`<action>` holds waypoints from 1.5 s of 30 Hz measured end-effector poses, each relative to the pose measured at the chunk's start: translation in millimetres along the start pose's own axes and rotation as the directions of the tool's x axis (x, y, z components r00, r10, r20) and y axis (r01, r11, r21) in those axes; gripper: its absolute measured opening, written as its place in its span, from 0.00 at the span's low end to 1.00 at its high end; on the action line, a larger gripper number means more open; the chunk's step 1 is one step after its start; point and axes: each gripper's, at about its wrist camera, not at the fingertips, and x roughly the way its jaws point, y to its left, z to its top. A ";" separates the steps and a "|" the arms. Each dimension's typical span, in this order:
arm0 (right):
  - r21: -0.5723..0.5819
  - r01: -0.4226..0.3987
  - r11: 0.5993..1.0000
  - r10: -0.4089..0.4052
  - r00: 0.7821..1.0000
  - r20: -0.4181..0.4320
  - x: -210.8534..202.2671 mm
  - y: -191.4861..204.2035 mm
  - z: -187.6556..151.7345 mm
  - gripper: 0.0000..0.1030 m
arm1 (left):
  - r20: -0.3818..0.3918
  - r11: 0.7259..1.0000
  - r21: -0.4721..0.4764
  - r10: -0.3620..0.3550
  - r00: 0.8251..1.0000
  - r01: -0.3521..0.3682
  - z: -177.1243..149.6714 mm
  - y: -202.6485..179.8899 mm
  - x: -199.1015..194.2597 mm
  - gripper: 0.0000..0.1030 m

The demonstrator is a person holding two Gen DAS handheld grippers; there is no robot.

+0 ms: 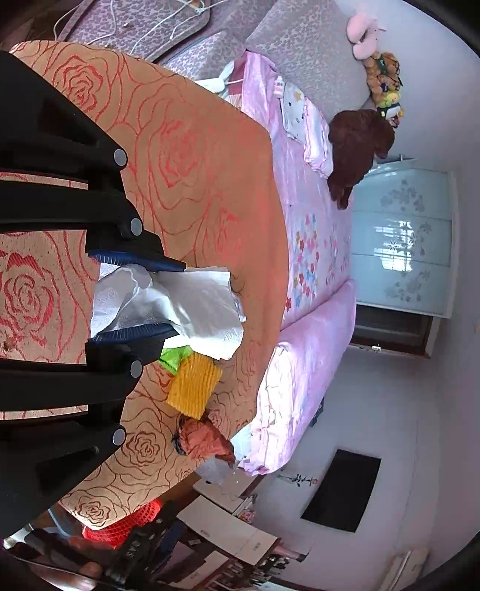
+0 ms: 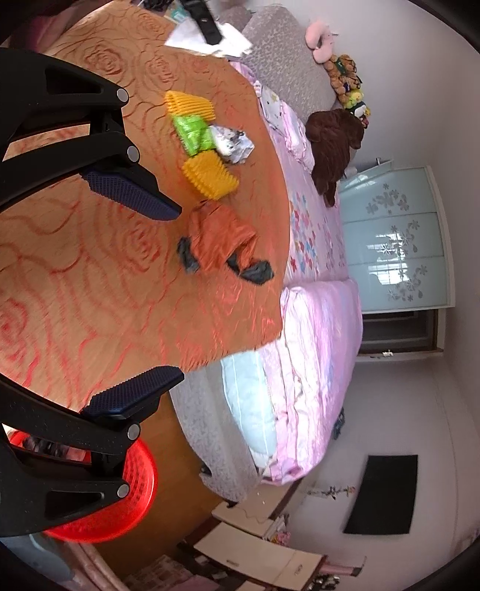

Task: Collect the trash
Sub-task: 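Grasp the white tissue with the left tool while the right tool grasps the brown cloth, then lift the white tissue and brown cloth in both tools and carry them over the basket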

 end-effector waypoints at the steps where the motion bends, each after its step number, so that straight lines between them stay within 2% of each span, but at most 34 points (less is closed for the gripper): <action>1: 0.004 -0.006 1.000 0.006 1.000 -0.006 6.1 2.2 2.7 0.76 | -0.001 1.000 -0.004 0.002 1.000 -0.002 0.0 1.7 0.7 0.25; 9: 0.023 -0.073 0.997 0.075 0.994 -0.078 59.3 27.7 31.6 0.76 | -0.002 1.000 -0.011 0.018 1.000 -0.018 -1.1 5.0 4.8 0.25; 14: 0.027 -0.060 0.998 0.062 0.994 -0.090 83.0 39.7 45.5 0.81 | -0.001 1.000 -0.013 0.026 1.000 -0.026 -0.8 7.5 6.4 0.25; 19: 0.044 -0.020 0.999 0.025 0.992 -0.127 109.0 39.7 51.8 0.81 | -0.006 0.999 -0.022 0.030 1.000 -0.030 -2.1 10.8 8.6 0.25; 24: 0.064 -0.032 0.997 0.042 0.984 -0.170 122.4 36.4 47.6 0.79 | -0.009 0.999 -0.027 0.031 0.999 -0.032 -2.3 10.7 10.0 0.25; 25: 0.067 -0.036 0.997 0.048 0.983 -0.176 123.0 36.6 45.9 0.77 | -0.010 0.999 -0.028 0.031 0.999 -0.031 -2.3 12.4 10.8 0.25; 27: 0.072 -0.070 0.995 0.083 0.978 -0.192 124.3 38.5 41.2 0.67 | -0.010 0.999 -0.030 0.028 1.000 -0.028 -2.0 12.8 10.4 0.25; 30: 0.061 -0.081 0.995 0.091 0.977 -0.191 119.1 41.8 36.7 0.64 | -0.007 0.999 -0.030 0.026 1.000 -0.026 -1.9 11.7 8.2 0.25; 36: 0.050 -0.089 0.995 0.097 0.981 -0.168 103.0 40.0 32.7 0.63 | -0.003 0.999 -0.025 0.024 1.000 -0.024 -2.3 10.0 6.4 0.25; 45: -0.008 -0.046 0.999 0.045 0.995 -0.088 64.8 34.9 29.9 0.63 | -0.001 1.000 -0.016 0.021 1.000 -0.021 -2.2 4.7 6.2 0.25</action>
